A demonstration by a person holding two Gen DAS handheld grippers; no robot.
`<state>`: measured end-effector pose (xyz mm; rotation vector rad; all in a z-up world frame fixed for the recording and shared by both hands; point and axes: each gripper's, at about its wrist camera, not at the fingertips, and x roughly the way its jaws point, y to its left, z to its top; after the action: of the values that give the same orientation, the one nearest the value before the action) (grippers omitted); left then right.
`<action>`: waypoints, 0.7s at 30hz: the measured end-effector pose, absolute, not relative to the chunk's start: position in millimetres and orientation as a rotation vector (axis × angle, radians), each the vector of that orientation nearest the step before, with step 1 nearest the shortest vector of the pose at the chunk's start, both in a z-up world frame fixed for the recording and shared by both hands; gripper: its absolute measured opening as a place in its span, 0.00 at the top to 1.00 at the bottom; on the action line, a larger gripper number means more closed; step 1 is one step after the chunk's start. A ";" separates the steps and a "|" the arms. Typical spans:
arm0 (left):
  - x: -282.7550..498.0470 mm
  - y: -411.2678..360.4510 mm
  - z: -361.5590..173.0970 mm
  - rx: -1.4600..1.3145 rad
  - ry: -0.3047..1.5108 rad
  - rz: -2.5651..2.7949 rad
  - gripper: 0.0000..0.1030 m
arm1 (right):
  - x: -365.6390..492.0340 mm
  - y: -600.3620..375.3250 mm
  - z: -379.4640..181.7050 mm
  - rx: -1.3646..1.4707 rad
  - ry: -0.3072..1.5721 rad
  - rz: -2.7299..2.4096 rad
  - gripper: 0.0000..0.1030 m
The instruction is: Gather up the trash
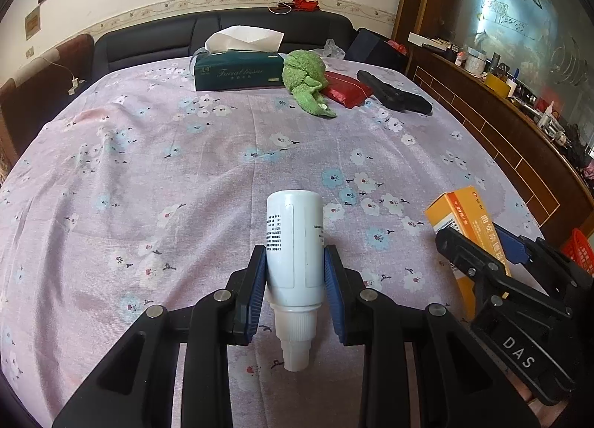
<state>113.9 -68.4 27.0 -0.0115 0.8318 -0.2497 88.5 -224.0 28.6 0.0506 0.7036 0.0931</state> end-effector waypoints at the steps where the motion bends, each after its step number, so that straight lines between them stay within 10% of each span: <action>1: 113.9 -68.6 26.9 -0.009 0.831 -0.248 0.72 | 88.6 -224.6 29.0 0.052 0.702 0.091 0.50; 21: 114.3 -69.2 26.3 0.005 0.833 -0.241 0.72 | 89.0 -227.8 27.7 0.055 0.711 0.063 0.50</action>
<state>114.3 -69.2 26.3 0.0047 0.8328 -0.2406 89.0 -227.8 27.7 0.0549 0.7108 0.0627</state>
